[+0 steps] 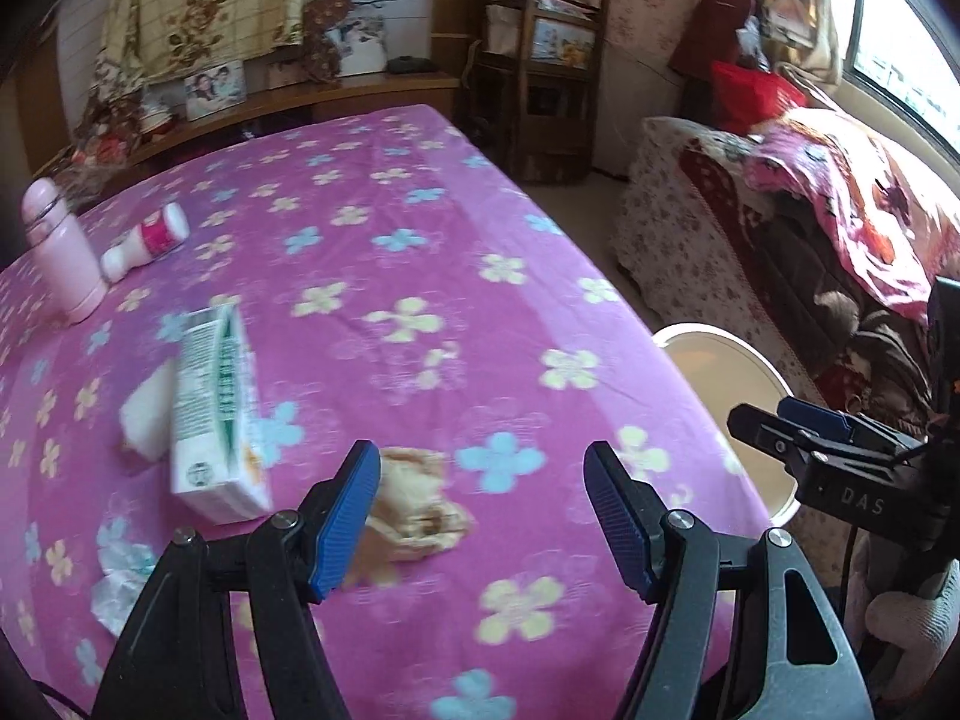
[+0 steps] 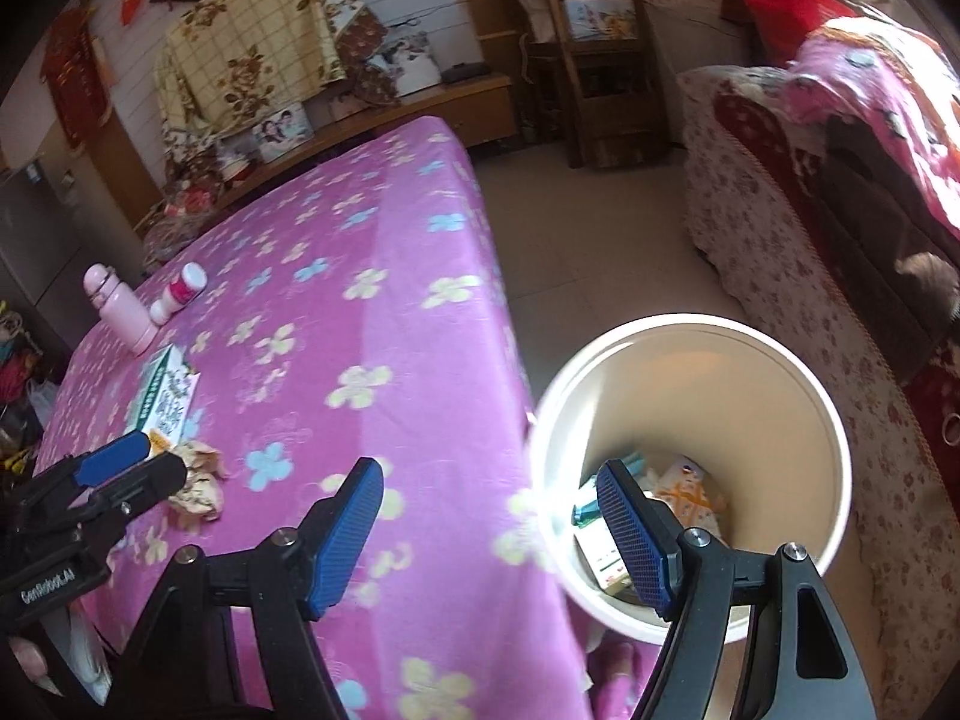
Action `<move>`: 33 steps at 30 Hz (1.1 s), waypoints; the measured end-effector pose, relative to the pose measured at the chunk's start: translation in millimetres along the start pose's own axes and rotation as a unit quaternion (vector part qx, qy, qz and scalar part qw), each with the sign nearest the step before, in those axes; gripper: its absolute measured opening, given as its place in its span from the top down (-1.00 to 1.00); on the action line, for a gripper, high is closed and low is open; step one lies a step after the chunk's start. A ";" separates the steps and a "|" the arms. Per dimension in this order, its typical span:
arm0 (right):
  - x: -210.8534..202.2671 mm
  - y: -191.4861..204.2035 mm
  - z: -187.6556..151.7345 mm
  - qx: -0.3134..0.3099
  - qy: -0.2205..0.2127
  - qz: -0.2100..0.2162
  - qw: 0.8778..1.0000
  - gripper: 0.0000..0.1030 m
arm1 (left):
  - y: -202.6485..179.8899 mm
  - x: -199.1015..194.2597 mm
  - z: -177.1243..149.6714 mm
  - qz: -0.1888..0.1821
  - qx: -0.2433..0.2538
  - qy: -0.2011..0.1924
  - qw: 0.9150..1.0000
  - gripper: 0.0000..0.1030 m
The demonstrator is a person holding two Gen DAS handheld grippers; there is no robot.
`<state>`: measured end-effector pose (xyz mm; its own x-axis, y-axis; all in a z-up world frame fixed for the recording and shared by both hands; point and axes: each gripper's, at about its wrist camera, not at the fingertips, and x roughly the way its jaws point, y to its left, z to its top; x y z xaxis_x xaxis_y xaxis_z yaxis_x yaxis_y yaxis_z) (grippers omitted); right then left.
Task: Collect trash
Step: 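Move both tools back over the remaining items on the bed, then grasp the crumpled beige tissue with the right tool while the left tool grasps the clear plastic wrapper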
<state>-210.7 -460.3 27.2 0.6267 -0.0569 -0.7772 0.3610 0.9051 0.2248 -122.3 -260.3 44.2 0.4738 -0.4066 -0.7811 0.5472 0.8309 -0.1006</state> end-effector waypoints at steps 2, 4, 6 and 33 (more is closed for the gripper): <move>4.6 16.2 0.3 -0.012 0.004 0.010 1.000 -0.50 | 21.4 -5.6 -0.4 0.010 -0.016 0.000 1.000 -0.38; 10.0 32.0 0.4 -0.023 0.010 0.024 0.999 -0.50 | 40.0 -11.9 -1.5 0.019 -0.028 -0.001 0.999 -0.38; 16.0 49.4 -0.7 -0.036 0.018 0.039 0.998 -0.50 | 61.7 -20.7 -3.6 0.028 -0.041 -0.002 0.999 -0.38; 79.6 188.5 -19.5 -0.169 0.070 0.111 0.977 -0.50 | 187.7 -17.6 -77.9 0.045 -0.159 0.041 0.985 -0.39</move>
<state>-106.2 -286.0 -3.8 0.5549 0.1932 -0.8092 -0.0373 0.9775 0.2078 -81.7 -67.6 -8.9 0.4465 -0.3039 -0.8416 0.2550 0.9448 -0.2058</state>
